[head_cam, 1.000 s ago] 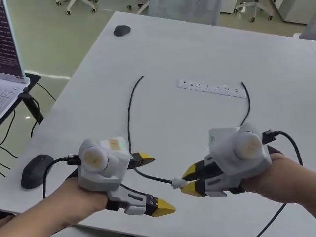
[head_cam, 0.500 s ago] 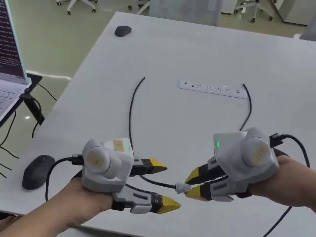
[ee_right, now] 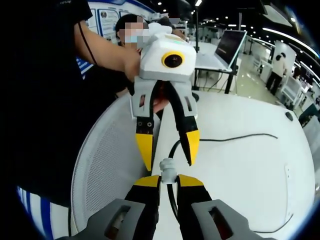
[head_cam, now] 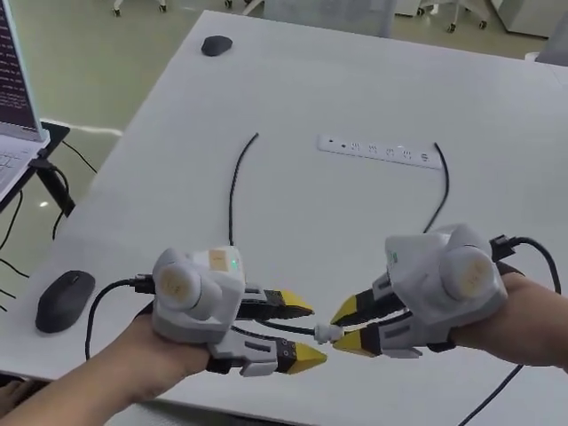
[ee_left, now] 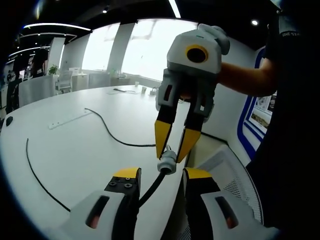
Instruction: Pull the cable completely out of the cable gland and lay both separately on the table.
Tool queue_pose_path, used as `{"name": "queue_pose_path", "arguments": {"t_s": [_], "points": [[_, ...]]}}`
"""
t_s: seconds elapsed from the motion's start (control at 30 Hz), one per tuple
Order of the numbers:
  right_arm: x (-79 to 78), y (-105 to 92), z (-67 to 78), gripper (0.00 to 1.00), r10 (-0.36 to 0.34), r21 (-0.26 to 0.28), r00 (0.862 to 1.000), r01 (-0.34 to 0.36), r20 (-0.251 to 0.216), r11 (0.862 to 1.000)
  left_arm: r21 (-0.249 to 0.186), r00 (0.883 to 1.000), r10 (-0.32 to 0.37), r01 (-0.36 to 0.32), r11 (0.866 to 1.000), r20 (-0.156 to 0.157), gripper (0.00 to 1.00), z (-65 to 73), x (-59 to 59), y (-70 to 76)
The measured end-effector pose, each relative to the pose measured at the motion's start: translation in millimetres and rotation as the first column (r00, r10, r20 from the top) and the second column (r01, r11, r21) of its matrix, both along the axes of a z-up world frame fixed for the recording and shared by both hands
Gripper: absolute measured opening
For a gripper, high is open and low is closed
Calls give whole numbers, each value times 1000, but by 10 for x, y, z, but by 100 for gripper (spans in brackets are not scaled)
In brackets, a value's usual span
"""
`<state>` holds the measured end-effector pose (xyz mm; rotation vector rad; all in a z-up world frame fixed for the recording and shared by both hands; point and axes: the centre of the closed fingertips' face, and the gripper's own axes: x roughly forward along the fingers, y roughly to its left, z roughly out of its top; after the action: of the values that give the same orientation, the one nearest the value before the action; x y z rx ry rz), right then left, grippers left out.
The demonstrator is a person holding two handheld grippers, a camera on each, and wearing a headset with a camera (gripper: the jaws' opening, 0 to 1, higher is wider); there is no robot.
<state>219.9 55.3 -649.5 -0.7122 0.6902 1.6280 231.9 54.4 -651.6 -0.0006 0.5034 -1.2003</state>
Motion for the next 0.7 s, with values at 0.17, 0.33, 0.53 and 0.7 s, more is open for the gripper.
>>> {"name": "queue_pose_path", "arguments": {"t_s": [0.17, 0.33, 0.53, 0.7], "points": [[6, -3, 12, 6, 9, 8, 1000, -9, 8, 1000, -18, 1000, -4, 4, 1000, 1, 29, 36, 0, -36], [12, -19, 7, 6, 17, 11, 1000, -17, 19, 1000, -31, 1000, -13, 13, 999, 1, 20, 61, -11, -60], [0, -44, -10, 7, 31, 15, 999, -32, 35, 999, -33, 999, -33, 33, 999, 13, 16, 61, -34, -92], [-15, -57, -27, 7, 56, 30, 996, -58, 66, 998, -26, 999, -33, 33, 999, 5, 16, 46, -38, -106]]}}
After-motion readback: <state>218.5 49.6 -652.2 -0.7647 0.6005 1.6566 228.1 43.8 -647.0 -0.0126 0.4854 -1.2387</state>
